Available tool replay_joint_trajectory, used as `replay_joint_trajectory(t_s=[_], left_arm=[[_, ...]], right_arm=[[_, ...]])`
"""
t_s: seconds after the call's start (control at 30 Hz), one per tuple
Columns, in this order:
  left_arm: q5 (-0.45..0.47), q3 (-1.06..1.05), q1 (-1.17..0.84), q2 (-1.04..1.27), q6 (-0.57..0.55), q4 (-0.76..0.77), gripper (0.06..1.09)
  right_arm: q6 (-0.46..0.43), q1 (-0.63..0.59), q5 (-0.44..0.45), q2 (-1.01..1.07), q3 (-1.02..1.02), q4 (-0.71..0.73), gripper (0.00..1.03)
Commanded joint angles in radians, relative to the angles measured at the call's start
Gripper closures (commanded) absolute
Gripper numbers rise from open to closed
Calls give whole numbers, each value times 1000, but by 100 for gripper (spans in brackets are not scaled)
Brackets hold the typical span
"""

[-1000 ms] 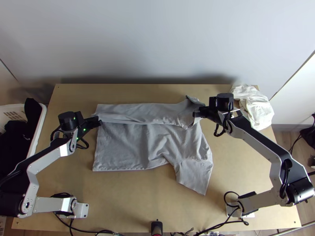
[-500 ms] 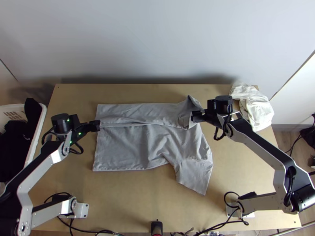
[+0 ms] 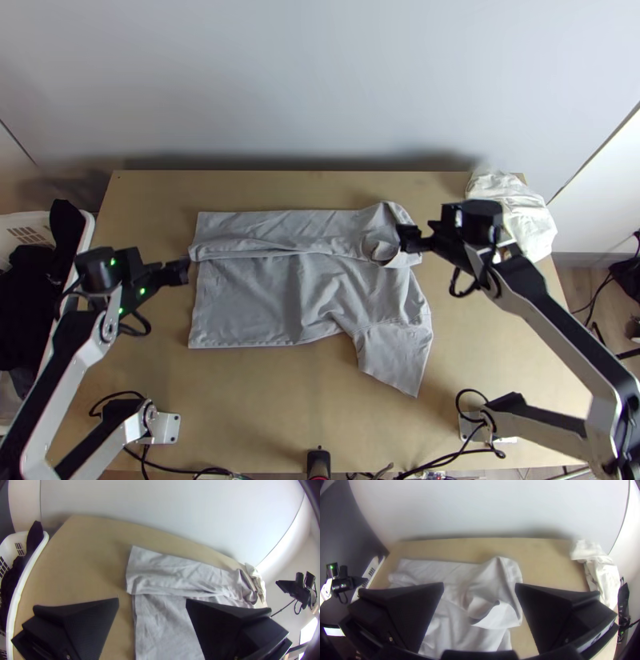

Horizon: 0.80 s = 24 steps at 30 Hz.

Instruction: Fold the t-shirt

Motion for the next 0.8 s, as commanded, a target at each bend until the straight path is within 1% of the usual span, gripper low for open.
replay_joint_trajectory(t_s=[0.0, 0.03, 0.17, 0.27, 0.4, 0.6, 0.67, 0.77], left_arm=[[34, -51, -50, -162, 29, -220, 11], [37, -59, -57, -179, 41, -246, 11], [44, -88, -90, -182, 58, -300, 11], [44, -85, -88, -173, 58, -301, 11], [46, -108, -85, -165, 49, -268, 11], [49, -117, -126, -158, 44, -268, 11], [49, -117, -126, -130, 47, -275, 11], [51, -116, -140, -72, 70, -297, 11]], right_arm=[[71, 2, 0, -162, -119, -86, 4], [90, 1, 0, -182, -142, -103, 4], [96, 4, 0, -252, -231, -149, 4], [131, 5, 0, -288, -263, -172, 4], [160, 14, 0, -305, -279, -181, 5], [160, 47, 0, -305, -325, -189, 6], [160, 63, 0, -306, -337, -209, 9], [160, 68, 1, -309, -360, -217, 9]])
